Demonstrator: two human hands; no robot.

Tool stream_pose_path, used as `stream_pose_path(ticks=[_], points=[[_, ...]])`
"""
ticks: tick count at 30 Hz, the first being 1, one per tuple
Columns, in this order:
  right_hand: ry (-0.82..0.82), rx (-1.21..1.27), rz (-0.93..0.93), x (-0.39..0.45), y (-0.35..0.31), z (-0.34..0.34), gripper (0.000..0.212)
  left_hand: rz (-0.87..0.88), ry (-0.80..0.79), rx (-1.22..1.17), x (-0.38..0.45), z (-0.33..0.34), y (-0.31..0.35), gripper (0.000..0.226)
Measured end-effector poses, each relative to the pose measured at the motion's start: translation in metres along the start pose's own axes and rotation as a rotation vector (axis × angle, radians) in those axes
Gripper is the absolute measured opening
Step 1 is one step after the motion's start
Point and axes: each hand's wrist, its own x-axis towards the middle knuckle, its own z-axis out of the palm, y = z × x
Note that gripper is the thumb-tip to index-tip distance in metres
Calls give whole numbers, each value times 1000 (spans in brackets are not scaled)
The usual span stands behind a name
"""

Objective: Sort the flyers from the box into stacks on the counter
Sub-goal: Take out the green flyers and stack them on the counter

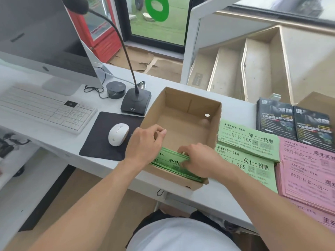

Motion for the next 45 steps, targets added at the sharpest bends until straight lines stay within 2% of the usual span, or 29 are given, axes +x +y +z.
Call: stream_pose_path(ticks=[3, 7, 11, 15, 22, 25, 31, 36, 41, 45], points=[[25, 6, -9, -6, -2, 1, 36, 30, -29, 18, -2, 0, 1, 28], [3, 162, -27, -13, -2, -4, 31, 77, -98, 52, -2, -4, -1, 21], [-21, 83, -50, -12, 1, -9, 30, 119, -229, 141, -4, -7, 0, 19], [-110, 155, -71, -14, 2, -7, 30, 83, -369, 228, -4, -10, 0, 21], [-206, 215, -96, -16, 2, -17, 28, 130, -594, 330, -1, -18, 0, 28], [-245, 281, -56, -17, -1, -17, 28, 175, -622, 366, 1, -17, 1, 32], [-225, 216, -46, -19, -11, -19, 39, 168, -639, 382, 2, -14, -1, 37], [-168, 120, -46, -11, -15, -15, 29, 161, -641, 387, 0, -14, -2, 37], [-297, 226, -30, -9, -13, -22, 22, 185, -660, 382, 0, -16, -2, 36], [-309, 231, -17, -5, -9, -24, 21, 181, -671, 385, 1, -15, -2, 34]])
